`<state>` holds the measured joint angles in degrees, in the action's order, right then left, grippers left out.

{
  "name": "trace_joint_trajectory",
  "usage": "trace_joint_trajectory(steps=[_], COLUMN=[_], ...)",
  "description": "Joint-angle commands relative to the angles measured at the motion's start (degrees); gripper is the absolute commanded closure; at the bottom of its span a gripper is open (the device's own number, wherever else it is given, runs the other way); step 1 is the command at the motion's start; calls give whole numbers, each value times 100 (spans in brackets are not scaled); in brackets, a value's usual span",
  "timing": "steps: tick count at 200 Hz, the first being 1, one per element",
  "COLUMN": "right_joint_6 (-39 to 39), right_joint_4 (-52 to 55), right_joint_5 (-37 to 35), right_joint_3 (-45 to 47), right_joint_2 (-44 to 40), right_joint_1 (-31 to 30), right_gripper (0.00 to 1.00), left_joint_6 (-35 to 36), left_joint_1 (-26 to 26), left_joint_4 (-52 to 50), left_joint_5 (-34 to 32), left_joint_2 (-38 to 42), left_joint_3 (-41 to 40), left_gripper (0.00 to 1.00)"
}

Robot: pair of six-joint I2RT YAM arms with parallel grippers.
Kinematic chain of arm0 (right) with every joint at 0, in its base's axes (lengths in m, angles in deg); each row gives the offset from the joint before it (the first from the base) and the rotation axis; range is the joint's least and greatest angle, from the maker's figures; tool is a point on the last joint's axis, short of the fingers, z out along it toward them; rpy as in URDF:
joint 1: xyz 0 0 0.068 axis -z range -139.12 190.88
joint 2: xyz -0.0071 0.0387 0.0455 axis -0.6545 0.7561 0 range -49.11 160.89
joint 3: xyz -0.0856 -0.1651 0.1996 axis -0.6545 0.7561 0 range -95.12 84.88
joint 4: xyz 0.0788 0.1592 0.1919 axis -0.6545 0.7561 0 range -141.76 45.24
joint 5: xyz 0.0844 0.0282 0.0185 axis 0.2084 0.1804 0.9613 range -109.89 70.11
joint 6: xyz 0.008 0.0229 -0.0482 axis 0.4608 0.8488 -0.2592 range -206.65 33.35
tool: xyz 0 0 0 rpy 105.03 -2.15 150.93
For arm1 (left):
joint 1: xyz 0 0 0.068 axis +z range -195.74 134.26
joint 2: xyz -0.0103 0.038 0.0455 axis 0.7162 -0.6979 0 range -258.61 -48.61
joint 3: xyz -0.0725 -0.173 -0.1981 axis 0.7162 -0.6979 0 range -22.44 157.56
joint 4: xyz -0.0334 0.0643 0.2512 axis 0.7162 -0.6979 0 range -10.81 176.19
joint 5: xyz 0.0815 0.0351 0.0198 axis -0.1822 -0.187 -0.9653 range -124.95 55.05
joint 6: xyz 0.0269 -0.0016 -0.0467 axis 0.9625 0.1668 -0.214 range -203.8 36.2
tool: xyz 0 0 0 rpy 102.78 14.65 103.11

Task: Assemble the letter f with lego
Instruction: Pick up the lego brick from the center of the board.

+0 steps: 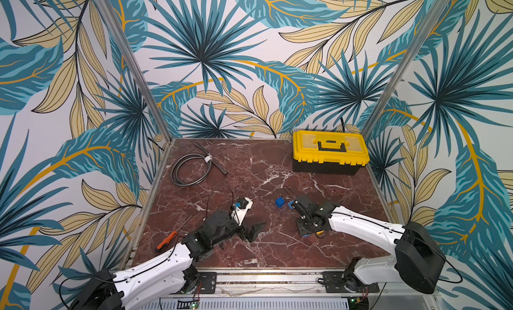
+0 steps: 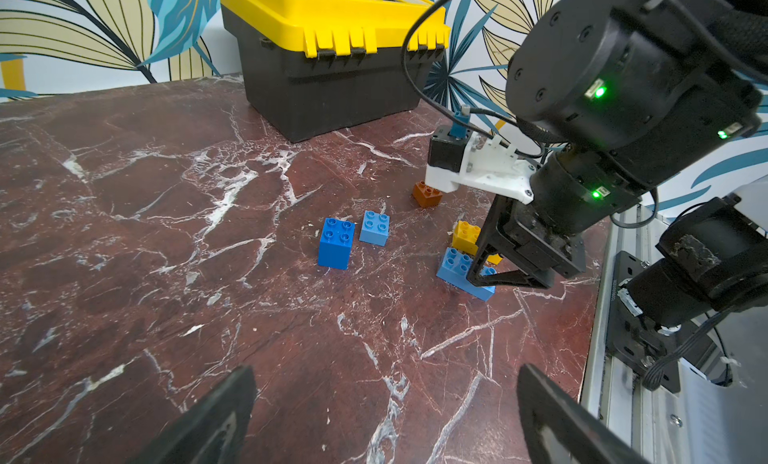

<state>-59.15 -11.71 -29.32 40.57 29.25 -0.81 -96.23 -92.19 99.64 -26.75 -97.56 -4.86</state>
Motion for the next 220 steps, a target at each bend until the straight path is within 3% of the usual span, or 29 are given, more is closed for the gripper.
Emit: trace_joint_trajectory(steps=[1,110,220], right_joint_6=[119,163,-61], right_joint_4=[-117,-384,-156], right_joint_5=[33,55,34], right_joint_3=[126,87,-292], right_joint_2=[129,624,601], right_joint_1=[-33,-33,-35], right_gripper=[48,57,70], left_joint_6=[-5,-23,-49], left_joint_1=[-14,-18,-18], left_joint_4=[26,26,26], left_joint_5=[76,68,49], left_joint_2=[81,119,221], left_joint_3=[-49,-84,-150], left_gripper=[1,1,1])
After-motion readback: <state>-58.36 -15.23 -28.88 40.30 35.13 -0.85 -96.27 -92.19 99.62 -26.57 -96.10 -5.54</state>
